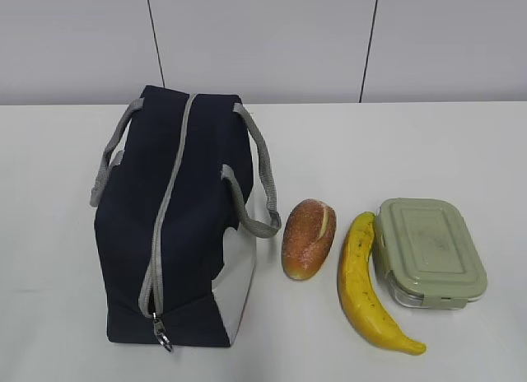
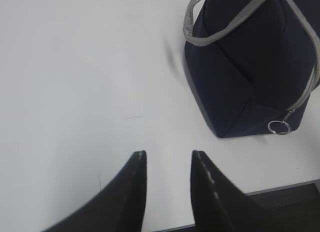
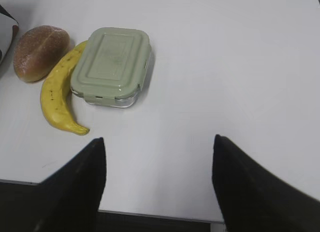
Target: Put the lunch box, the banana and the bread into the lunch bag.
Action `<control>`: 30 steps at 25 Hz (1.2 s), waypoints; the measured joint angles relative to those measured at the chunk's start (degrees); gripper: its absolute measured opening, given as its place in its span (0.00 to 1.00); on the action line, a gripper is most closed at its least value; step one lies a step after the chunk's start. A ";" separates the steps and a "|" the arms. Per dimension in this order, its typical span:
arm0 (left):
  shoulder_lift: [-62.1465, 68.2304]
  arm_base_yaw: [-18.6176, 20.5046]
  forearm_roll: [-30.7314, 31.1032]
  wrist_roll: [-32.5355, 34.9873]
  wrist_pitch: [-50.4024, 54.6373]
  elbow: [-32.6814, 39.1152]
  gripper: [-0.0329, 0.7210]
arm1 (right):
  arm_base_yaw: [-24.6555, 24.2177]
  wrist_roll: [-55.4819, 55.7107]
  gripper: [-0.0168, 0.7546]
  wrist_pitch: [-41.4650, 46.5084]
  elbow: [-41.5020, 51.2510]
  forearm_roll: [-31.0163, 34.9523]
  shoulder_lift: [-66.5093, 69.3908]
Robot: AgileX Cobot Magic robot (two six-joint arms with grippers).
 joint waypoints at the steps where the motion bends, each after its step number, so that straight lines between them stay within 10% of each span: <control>1: 0.00 0.00 0.00 0.00 0.00 0.00 0.34 | 0.00 0.00 0.68 0.00 0.00 -0.28 0.00; 30: 0.00 0.00 0.00 0.00 0.00 0.00 0.34 | 0.00 5.76 0.68 1.62 -12.43 9.73 40.67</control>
